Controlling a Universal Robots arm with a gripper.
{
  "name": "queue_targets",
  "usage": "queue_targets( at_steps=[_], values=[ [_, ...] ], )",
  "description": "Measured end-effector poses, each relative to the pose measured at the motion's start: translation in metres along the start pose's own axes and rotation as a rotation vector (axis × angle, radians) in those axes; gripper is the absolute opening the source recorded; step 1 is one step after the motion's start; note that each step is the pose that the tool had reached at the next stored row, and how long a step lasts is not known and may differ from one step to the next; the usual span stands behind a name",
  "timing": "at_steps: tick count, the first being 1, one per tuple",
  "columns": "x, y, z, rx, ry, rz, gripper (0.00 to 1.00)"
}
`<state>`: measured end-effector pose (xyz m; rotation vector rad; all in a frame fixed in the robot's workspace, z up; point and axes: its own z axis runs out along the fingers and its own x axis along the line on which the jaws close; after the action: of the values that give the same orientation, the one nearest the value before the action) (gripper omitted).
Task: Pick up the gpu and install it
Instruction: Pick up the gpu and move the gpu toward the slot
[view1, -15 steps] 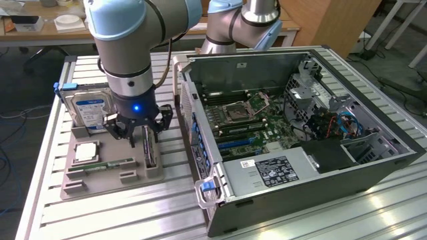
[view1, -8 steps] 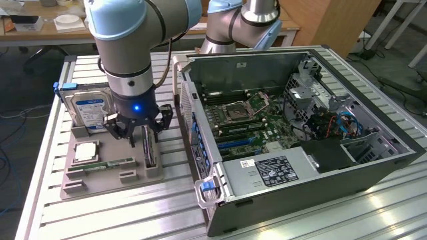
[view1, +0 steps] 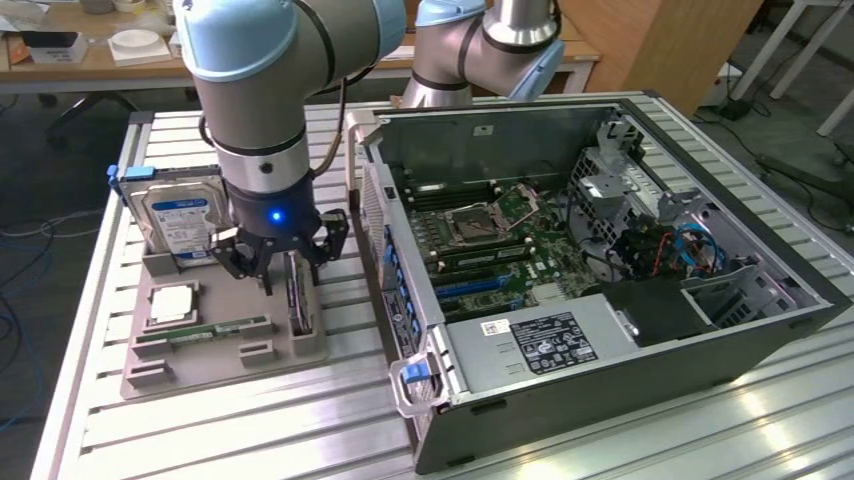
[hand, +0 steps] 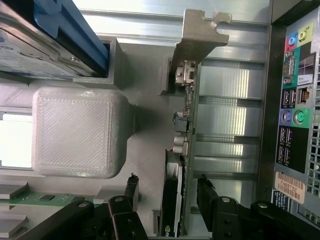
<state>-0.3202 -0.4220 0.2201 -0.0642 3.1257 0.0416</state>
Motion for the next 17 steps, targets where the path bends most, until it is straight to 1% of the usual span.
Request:
queue_targets(
  at_steps=[3,4,6,7,8,9,17],
  values=[
    [0.0000,0.0000,0.0000,0.0000,0.0000,0.000,0.57],
    [0.0000,0.0000,0.0000,0.0000,0.0000,0.000,0.51],
    [0.0000,0.0000,0.0000,0.0000,0.0000,0.000,0.49],
    [0.0000,0.0000,0.0000,0.0000,0.0000,0.000,0.43],
    [0.0000,0.0000,0.0000,0.0001,0.0000,0.000,0.43],
    [0.0000,0.0000,0.0000,0.0001,0.0000,0.000,0.36],
    [-0.0018,-0.0001,0.0006,0.0010,0.0001,0.000,0.36]
  ],
)
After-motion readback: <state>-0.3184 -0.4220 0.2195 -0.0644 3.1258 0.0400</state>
